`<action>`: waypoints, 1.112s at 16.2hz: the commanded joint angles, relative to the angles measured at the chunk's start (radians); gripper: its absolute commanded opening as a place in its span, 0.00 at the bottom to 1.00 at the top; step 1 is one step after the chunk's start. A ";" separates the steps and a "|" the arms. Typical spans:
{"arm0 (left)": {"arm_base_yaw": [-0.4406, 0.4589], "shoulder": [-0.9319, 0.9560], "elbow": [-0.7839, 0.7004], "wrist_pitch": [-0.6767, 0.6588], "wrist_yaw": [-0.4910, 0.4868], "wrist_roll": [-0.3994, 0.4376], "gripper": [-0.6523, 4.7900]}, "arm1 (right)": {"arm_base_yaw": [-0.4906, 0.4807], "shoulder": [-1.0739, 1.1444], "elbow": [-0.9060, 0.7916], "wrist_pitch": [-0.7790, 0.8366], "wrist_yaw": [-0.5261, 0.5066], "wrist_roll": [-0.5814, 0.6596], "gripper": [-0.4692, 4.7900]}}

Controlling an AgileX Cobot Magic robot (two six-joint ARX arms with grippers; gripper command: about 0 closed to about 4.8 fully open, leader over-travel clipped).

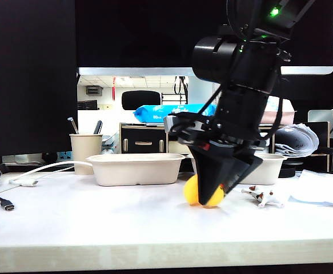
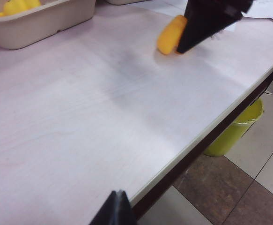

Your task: Put the dolls with similar colors into the same paper box, while dolls with different colors go into separate paper boxes.

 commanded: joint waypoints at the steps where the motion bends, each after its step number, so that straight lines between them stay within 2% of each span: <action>1: 0.008 -0.022 0.003 0.009 0.001 0.004 0.11 | 0.000 -0.008 0.048 0.053 -0.003 0.032 0.34; 4: 0.075 -0.074 0.003 0.009 0.005 0.004 0.11 | 0.001 -0.007 0.103 0.092 -0.028 0.038 0.34; 6: 0.169 -0.122 0.003 0.009 0.004 0.004 0.11 | 0.002 -0.006 0.144 0.167 -0.028 0.055 0.35; 8: 0.225 -0.154 0.003 0.009 0.004 0.004 0.11 | 0.002 -0.005 0.174 0.219 -0.028 0.056 0.35; 11: 0.272 -0.205 0.003 0.009 0.004 0.004 0.11 | 0.002 0.032 0.239 0.271 -0.058 0.057 0.35; 14: 0.300 -0.219 0.003 0.009 0.004 0.004 0.11 | 0.004 0.171 0.417 0.231 -0.098 0.061 0.35; 18: 0.356 -0.227 0.003 0.009 0.004 0.004 0.11 | 0.008 0.315 0.581 0.193 -0.058 0.064 0.35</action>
